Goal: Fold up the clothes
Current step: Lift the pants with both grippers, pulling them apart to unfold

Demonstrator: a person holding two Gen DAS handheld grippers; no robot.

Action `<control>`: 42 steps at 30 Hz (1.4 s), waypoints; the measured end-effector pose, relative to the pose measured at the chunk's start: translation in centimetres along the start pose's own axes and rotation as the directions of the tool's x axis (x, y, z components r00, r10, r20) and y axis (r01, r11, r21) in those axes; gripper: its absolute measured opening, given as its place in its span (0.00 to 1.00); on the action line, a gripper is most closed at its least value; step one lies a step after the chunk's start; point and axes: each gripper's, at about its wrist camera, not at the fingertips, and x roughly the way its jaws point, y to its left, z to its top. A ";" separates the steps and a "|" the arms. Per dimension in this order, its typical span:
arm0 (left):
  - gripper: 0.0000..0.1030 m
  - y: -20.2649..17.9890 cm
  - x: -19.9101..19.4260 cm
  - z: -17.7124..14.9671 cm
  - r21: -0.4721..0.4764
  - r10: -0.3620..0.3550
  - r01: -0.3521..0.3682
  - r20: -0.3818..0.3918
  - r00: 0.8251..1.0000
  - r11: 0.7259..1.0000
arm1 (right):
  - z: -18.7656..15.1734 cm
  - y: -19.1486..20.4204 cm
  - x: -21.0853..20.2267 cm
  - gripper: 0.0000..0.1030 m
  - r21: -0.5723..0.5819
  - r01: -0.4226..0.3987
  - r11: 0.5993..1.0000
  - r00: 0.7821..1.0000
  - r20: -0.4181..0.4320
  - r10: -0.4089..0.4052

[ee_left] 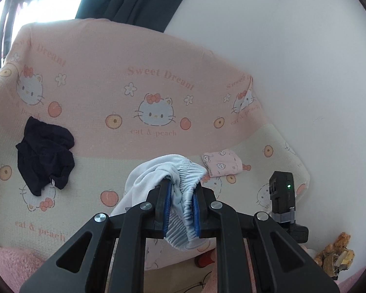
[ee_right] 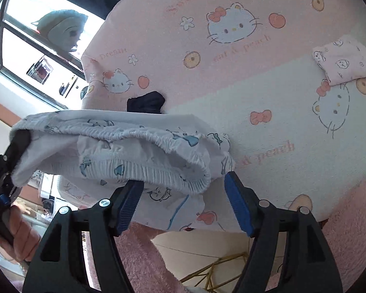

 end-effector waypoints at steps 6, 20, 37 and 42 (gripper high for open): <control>0.15 2.2 0.2 -1.1 -0.051 -0.004 0.002 -0.032 0.999 0.999 | -0.5 0.9 2.2 0.68 -0.041 0.065 0.997 0.997 -0.036 -0.067; 0.15 5.2 -0.7 -1.9 -0.097 0.062 -0.065 -0.030 0.998 0.993 | -0.4 2.1 3.1 0.63 -0.048 -0.043 0.998 0.995 -0.096 0.039; 0.15 5.7 -0.5 -2.0 -0.131 0.054 -0.058 -0.040 0.998 0.990 | -2.5 8.9 5.7 0.63 -0.362 -0.029 0.932 0.989 -0.146 -0.026; 0.15 5.7 0.1 -2.7 -0.116 0.069 -0.077 -0.078 0.995 0.990 | -2.4 8.7 9.8 0.22 -0.441 0.192 0.877 0.975 -0.019 -0.223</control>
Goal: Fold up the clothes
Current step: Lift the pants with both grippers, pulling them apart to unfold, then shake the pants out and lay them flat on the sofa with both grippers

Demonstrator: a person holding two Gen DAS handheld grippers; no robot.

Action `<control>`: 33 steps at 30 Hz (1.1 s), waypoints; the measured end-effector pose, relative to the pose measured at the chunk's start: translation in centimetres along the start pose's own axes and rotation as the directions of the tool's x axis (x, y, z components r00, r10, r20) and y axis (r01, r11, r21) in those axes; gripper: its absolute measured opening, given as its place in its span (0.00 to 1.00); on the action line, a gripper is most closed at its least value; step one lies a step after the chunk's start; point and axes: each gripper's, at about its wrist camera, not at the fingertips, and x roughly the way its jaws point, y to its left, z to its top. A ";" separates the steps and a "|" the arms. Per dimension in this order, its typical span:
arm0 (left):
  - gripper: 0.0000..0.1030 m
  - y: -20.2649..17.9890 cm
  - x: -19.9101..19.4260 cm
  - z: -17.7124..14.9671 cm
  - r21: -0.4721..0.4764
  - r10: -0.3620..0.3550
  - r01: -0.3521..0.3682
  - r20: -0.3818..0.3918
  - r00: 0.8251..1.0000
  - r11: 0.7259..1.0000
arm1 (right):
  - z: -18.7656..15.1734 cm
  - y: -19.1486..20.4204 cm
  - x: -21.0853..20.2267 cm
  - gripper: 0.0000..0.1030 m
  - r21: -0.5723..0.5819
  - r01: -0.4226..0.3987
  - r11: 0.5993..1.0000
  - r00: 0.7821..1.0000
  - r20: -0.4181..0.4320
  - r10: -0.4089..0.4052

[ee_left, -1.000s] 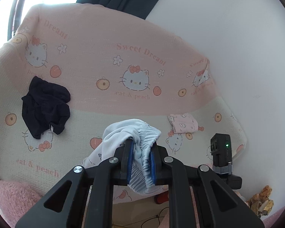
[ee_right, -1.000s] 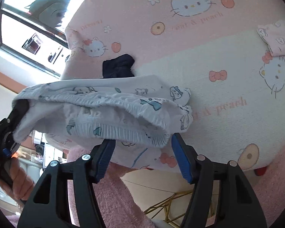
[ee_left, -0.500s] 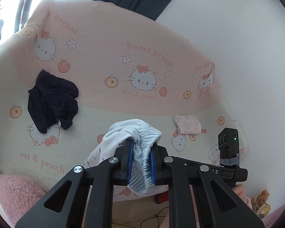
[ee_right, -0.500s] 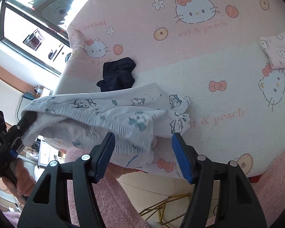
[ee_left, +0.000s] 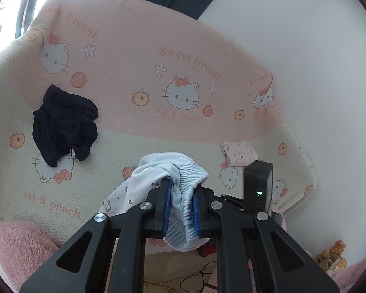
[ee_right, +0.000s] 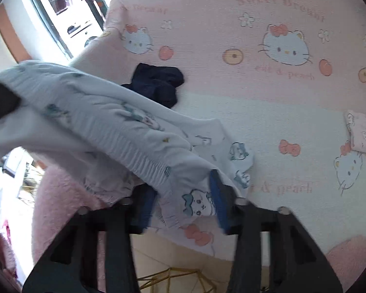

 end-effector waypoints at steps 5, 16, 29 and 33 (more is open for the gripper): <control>0.15 1.0 0.8 -1.2 0.012 0.060 -0.059 -0.044 0.997 0.998 | 1.3 -2.2 0.1 0.08 -0.001 0.189 0.982 0.978 0.091 -0.188; 0.67 -0.7 3.9 -0.8 0.226 0.430 -0.420 0.007 0.903 0.879 | 7.6 -0.4 -16.4 0.13 0.011 0.218 0.976 0.861 0.469 -0.198; 0.68 -3.8 -1.1 6.7 0.317 0.298 -0.359 0.226 0.928 0.878 | 8.4 1.4 -24.5 0.15 0.068 0.288 0.955 0.761 0.589 -0.271; 0.68 -1.7 2.2 5.0 0.240 0.123 -0.127 0.028 0.992 0.963 | 8.6 1.6 -24.0 0.15 0.064 0.240 0.969 0.798 0.555 -0.235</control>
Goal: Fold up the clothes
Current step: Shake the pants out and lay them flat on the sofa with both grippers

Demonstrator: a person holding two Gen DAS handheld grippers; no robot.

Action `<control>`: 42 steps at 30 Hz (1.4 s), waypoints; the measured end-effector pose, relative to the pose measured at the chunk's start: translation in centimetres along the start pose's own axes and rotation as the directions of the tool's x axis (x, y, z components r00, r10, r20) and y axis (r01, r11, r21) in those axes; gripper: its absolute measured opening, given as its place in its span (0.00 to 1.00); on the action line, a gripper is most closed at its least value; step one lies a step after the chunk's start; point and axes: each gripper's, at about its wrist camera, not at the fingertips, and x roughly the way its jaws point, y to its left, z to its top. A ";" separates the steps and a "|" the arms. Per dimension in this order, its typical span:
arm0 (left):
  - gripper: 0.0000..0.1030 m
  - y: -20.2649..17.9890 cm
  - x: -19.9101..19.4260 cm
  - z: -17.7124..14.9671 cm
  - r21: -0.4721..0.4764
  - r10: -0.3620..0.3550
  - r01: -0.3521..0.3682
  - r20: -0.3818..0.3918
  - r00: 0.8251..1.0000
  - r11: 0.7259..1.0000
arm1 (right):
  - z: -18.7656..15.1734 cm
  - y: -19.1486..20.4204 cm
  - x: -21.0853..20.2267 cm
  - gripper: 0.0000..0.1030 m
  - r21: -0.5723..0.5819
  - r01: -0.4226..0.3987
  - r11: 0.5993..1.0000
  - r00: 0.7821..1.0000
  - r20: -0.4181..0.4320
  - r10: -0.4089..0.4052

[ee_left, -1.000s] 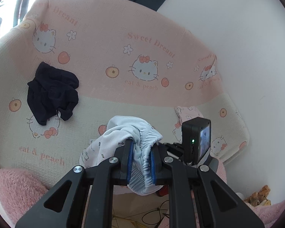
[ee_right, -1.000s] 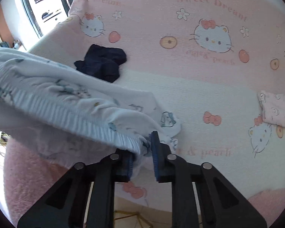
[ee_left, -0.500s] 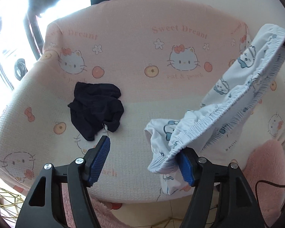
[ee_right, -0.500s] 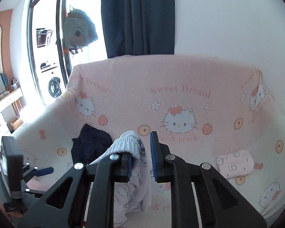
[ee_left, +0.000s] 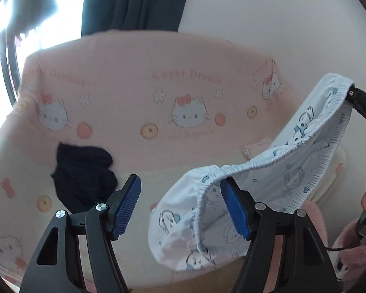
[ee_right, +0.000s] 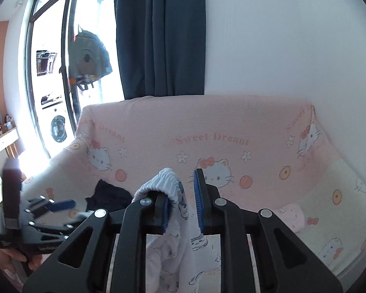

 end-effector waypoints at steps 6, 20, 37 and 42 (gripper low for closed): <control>0.68 1.4 4.6 -5.4 -0.241 -0.185 0.139 -0.184 0.965 0.961 | -1.1 0.6 1.1 0.15 0.014 -0.019 1.000 0.998 -0.054 0.020; 0.18 -1.8 9.6 -13.9 -0.552 -0.176 0.003 -0.261 0.949 0.834 | -3.6 1.3 2.4 0.17 0.068 -0.060 0.996 0.990 -0.120 0.068; 0.16 0.5 -9.9 10.8 -0.014 0.160 -0.167 0.385 0.909 0.986 | 4.7 -5.6 0.0 0.35 0.127 0.050 0.991 0.996 0.068 -0.059; 0.16 3.3 -2.6 2.0 -0.099 0.135 -0.124 0.108 0.985 0.987 | -2.2 -5.2 3.1 0.35 0.115 0.023 0.993 0.995 -0.096 -0.012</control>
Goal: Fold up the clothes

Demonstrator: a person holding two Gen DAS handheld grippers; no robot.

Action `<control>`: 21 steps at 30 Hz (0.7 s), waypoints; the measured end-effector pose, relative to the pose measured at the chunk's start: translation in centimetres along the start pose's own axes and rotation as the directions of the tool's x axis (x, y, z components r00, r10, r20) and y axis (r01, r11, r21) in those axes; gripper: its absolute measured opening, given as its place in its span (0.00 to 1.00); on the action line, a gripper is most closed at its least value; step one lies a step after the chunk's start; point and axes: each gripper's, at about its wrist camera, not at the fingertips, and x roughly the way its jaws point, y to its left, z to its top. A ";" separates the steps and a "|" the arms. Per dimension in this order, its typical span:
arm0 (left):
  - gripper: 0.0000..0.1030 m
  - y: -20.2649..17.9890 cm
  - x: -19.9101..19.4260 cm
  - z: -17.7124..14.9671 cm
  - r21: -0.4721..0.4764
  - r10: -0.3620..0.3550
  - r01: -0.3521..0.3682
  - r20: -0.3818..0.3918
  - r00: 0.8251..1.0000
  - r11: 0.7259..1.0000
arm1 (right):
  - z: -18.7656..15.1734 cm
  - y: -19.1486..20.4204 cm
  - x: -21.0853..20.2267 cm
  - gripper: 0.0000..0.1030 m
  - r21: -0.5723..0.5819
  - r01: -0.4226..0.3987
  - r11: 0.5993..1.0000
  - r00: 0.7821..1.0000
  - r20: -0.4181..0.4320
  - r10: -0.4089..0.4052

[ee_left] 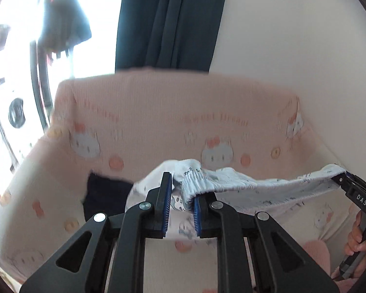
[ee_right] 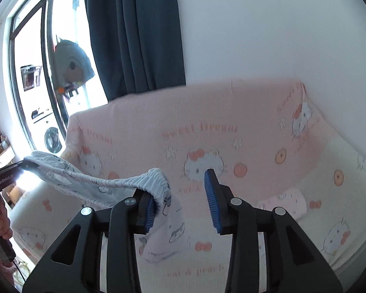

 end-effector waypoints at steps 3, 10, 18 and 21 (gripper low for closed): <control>0.16 2.1 4.9 -6.1 -0.107 -0.037 0.016 -0.201 0.979 0.994 | -5.9 -0.8 3.7 0.35 0.039 -0.030 0.999 0.975 -0.220 0.038; 0.16 3.2 11.7 -16.1 -0.153 -0.001 -0.067 -0.408 0.913 0.986 | -19.8 -1.4 11.7 0.35 -0.012 -0.038 0.999 0.776 -0.630 0.022; 0.16 2.2 11.4 -16.9 -0.160 -0.075 0.019 -0.354 0.932 0.987 | -23.4 0.4 12.6 0.35 -0.123 -0.189 0.974 0.695 -0.717 0.045; 0.16 2.4 11.0 -16.7 -0.190 -0.113 0.053 -0.324 0.939 0.980 | -23.0 1.2 12.2 0.35 -0.110 -0.241 0.964 0.698 -0.710 0.093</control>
